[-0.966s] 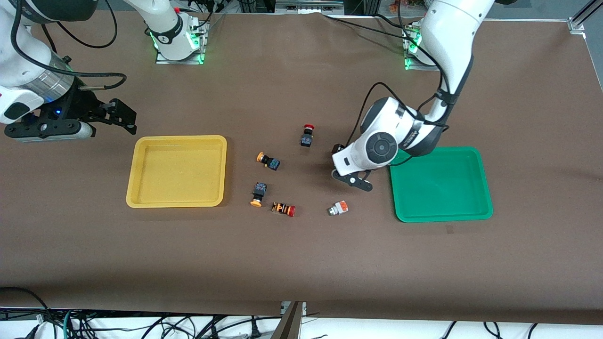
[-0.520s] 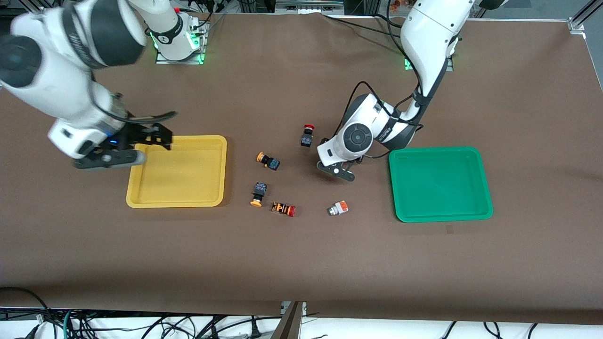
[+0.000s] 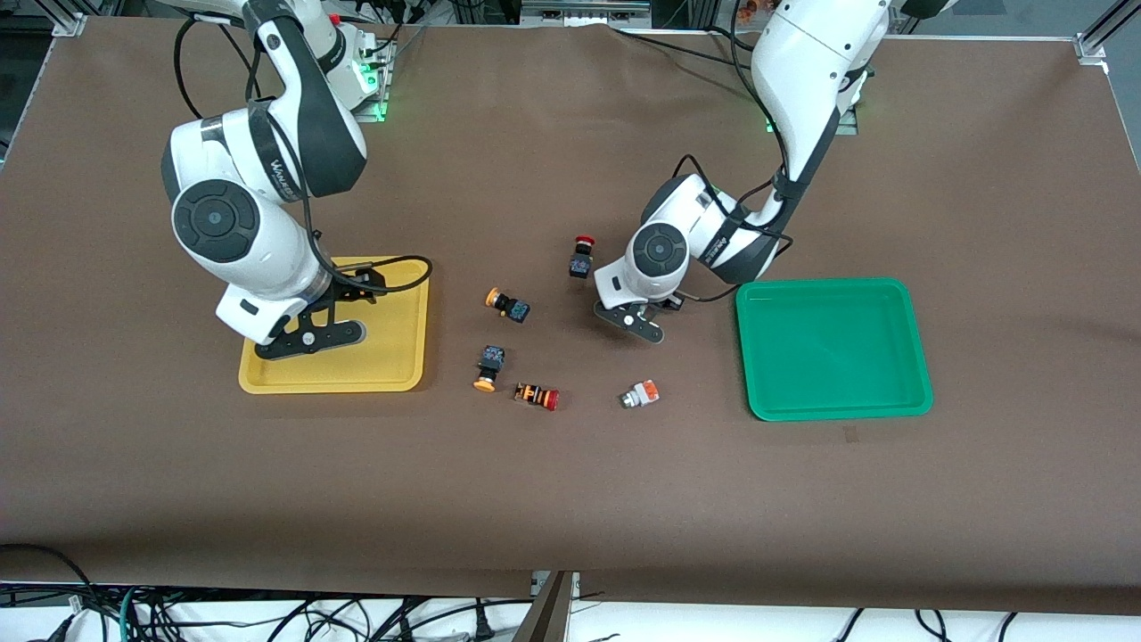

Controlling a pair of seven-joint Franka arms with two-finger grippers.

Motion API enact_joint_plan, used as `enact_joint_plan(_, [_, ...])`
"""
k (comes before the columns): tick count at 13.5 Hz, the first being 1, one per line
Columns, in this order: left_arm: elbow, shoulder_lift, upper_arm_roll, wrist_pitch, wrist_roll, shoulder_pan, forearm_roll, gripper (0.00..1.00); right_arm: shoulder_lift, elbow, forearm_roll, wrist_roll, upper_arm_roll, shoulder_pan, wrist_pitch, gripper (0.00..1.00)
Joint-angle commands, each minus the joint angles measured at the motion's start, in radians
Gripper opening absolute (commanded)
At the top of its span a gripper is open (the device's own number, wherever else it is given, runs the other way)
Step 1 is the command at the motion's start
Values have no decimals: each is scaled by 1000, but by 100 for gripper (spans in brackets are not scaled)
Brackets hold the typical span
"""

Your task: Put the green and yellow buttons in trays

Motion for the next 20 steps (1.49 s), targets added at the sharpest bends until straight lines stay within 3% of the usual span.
enact_joint_plan(1, [18,-82,19,-122,33,4,37,0,24,59,116,64,4,4,-5,100])
enact_joint_plan(2, [41,-100,19,-174,74,30,37,0,33,62,166,120,4,5,11,100])
enact_joint_plan(5, [112,-123,19,-328,319,157,37,0,55,79,165,162,5,32,42,100])
enact_joint_plan(7, [124,-123,19,-360,521,255,38,0,101,79,170,246,5,82,111,100])
enact_joint_plan(12, [104,-53,21,-246,937,441,38,0,337,71,173,558,5,208,462,100])
enact_joint_plan(16, [94,19,19,-187,1008,486,35,2,408,71,169,558,4,209,518,100])
enact_joint_plan(17, [94,22,15,-187,1007,484,31,34,420,70,169,558,2,209,535,100])
enact_joint_plan(18, [97,18,12,-187,1002,480,26,93,438,70,169,558,2,209,556,100])
enact_joint_plan(19, [97,10,6,-193,1008,487,23,100,458,70,169,558,2,209,579,99])
enact_joint_plan(20, [100,-3,-23,-196,1005,486,22,100,470,70,165,556,2,209,600,96])
